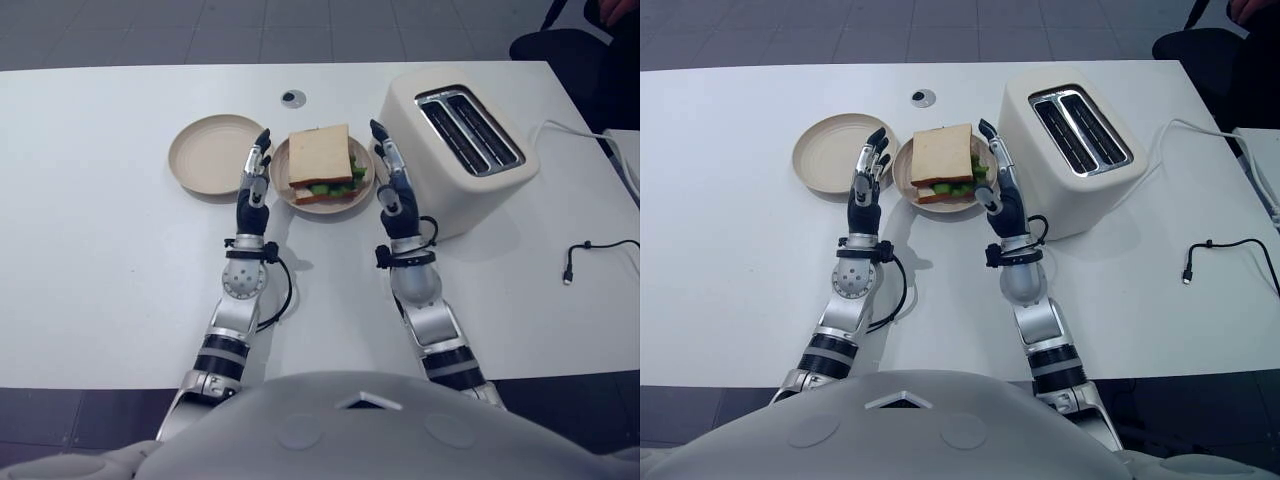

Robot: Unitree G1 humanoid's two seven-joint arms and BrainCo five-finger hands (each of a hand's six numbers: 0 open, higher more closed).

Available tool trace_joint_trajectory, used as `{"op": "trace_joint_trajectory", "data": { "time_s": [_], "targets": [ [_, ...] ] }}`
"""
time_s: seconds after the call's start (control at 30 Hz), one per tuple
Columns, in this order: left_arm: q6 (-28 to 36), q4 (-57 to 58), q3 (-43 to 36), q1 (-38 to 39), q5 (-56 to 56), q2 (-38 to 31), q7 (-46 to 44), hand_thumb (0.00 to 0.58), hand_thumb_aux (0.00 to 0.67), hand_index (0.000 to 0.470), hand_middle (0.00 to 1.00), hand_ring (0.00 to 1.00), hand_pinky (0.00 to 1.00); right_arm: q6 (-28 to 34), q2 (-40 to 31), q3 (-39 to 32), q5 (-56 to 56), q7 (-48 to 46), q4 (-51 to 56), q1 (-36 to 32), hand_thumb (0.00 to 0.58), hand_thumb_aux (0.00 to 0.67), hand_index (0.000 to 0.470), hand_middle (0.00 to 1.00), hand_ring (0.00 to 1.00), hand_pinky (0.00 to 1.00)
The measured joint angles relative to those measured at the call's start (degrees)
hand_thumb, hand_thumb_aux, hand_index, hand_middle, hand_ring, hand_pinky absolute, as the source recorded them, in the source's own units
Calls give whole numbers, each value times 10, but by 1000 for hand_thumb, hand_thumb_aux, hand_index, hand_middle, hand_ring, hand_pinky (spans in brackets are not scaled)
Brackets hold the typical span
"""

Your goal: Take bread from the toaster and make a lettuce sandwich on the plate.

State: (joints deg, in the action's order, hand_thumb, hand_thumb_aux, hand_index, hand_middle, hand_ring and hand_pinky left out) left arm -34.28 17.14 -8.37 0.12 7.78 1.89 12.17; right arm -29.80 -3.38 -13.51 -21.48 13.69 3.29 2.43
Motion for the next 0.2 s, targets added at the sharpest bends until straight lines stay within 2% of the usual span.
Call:
{"op": "trace_joint_trajectory", "data": {
  "time_s": [0.1,0.2],
  "targets": [
    [-8,16,10,0,-18,7,-9,0,0,0,0,0,0,-5,-3,0,-5,0,25,-3,0,0,0,0,0,0],
    [-42,32,10,-3,-16,7,-20,0,0,0,0,0,0,-10,-6,-5,-1,-20,39,-7,0,0,0,0,0,0]
  ]
}}
